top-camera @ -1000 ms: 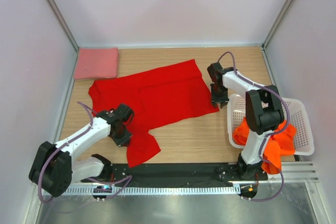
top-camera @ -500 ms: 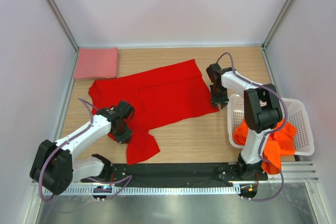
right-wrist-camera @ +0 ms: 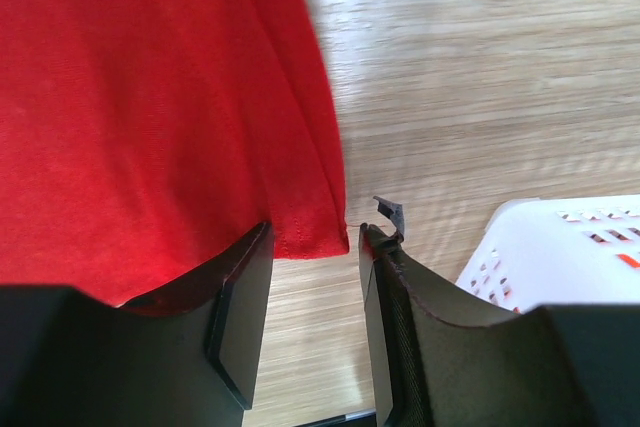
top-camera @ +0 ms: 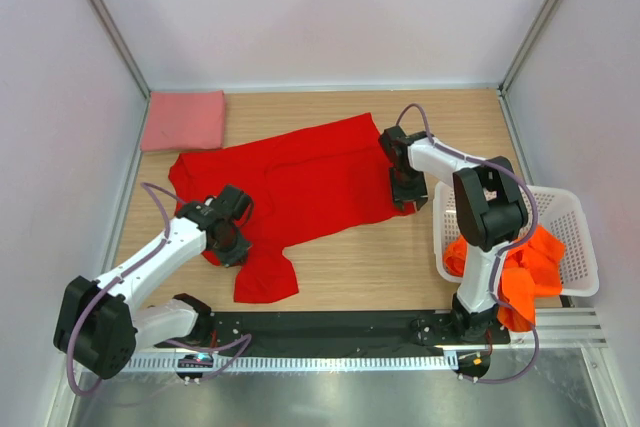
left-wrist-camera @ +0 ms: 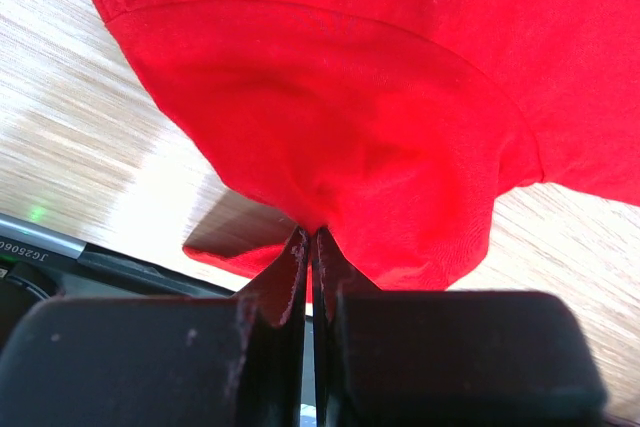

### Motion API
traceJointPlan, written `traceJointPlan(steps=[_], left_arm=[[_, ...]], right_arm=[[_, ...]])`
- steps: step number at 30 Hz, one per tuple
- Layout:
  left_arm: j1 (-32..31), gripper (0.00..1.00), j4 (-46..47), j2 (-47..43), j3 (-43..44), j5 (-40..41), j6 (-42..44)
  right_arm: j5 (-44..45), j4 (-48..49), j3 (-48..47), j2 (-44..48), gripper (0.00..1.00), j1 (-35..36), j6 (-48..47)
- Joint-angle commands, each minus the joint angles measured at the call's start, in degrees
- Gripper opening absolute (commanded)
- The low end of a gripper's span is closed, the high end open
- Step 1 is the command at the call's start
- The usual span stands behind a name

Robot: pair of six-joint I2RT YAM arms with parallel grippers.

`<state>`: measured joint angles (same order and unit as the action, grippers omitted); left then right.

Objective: Fold and stack the t-shirts
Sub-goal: Fold the tshirt

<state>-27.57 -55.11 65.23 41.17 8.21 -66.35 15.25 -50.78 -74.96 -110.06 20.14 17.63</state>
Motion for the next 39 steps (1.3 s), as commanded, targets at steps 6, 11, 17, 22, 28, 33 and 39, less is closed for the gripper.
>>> traceJointPlan(steps=[6,11,17,22,28,33,39], left_arm=[[0.5,0.0,-1.2,-1.7,0.5,1.7,0.1],[0.8,0.0,-1.9,-3.2,0.2,1.9,0.0],[0.9,0.0,-2.5,-4.4,0.6,2.3,-0.2],[1.1,0.0,-3.8,-5.3,2.0,3.0,0.0],[1.1,0.0,-6.4,-7.6,5.8,4.4,0.7],[1.0,0.0,-7.1,-10.0,9.2,5.9,1.5],[1.1,0.0,-7.3,-6.5,16.5,7.5,5.6]], right_arm=[[0.4,-0.1,-0.5,-0.2,0.47,0.5,0.1],[-2.8,0.7,0.9,0.0,0.46,-1.0,0.7],[-4.8,1.7,1.6,1.1,0.27,-1.5,0.7],[-2.3,1.0,1.1,2.5,0.14,-1.5,0.7],[-1.4,-1.5,0.1,4.9,0.02,-1.6,0.4],[-2.2,-2.3,-1.1,6.9,0.02,-1.8,0.4],[-5.9,-4.2,-6.8,6.9,0.02,-2.0,0.1]])
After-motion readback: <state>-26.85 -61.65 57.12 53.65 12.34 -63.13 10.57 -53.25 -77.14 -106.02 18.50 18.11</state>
